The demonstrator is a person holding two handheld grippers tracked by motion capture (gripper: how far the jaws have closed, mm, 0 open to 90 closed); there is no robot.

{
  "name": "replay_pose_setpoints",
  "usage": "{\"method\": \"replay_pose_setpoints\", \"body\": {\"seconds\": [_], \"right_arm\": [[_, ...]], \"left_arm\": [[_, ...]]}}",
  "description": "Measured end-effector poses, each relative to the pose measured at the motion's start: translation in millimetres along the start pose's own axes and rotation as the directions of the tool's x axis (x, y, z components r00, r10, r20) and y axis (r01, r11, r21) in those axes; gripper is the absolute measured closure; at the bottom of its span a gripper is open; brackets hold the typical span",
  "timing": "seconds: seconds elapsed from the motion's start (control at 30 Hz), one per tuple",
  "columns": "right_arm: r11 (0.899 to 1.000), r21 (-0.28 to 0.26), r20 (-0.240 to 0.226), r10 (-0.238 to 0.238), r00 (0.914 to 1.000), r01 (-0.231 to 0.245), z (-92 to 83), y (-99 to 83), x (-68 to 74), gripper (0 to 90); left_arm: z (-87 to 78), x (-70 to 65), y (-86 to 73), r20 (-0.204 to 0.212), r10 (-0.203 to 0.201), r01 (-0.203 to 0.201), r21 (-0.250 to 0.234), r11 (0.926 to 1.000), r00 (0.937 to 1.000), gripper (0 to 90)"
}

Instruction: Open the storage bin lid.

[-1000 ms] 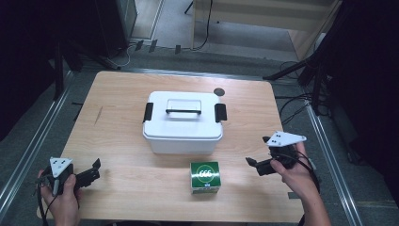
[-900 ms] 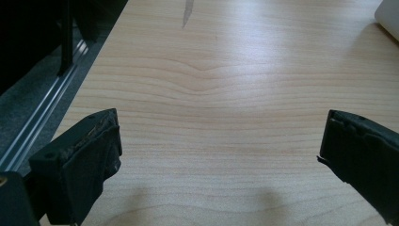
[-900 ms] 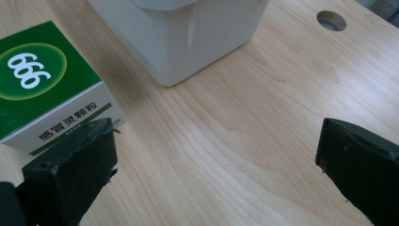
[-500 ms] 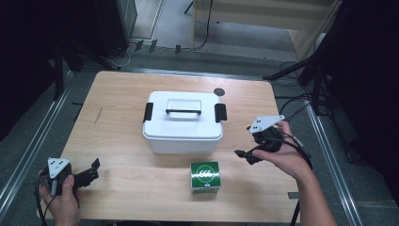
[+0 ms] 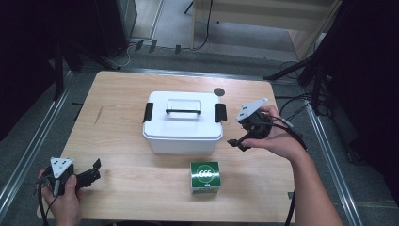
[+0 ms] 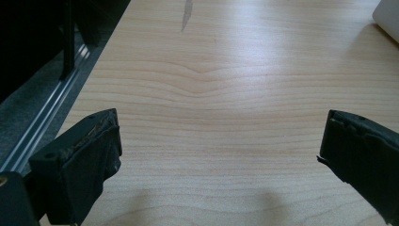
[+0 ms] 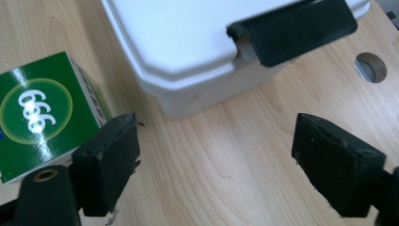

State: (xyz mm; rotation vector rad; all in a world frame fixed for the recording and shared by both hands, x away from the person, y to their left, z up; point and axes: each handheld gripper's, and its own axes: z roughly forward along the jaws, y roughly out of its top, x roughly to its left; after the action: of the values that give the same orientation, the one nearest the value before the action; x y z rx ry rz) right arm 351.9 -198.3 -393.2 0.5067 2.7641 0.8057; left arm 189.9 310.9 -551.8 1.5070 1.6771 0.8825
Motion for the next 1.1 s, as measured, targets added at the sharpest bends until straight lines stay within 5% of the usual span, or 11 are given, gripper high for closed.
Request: {"method": "replay_pose_setpoints", "body": {"seconds": [0.67, 1.1], "right_arm": [[0.991, 0.096, -0.011, -0.098, 0.9952, 0.098, 5.8, 50.8, -13.7, 38.2], [0.951, 0.234, -0.061, -0.194, 0.9791, 0.203, 14.9, 94.4, -11.2, 57.1]], "left_arm": [[0.4, -1.8, 0.1, -0.008, 0.017, -0.017, 0.002, 0.9999, 0.9998, 0.0], [1.1, -1.5, 0.3, -0.008, 0.012, -0.012, 0.004, 0.9999, 0.9999, 0.0]]}}
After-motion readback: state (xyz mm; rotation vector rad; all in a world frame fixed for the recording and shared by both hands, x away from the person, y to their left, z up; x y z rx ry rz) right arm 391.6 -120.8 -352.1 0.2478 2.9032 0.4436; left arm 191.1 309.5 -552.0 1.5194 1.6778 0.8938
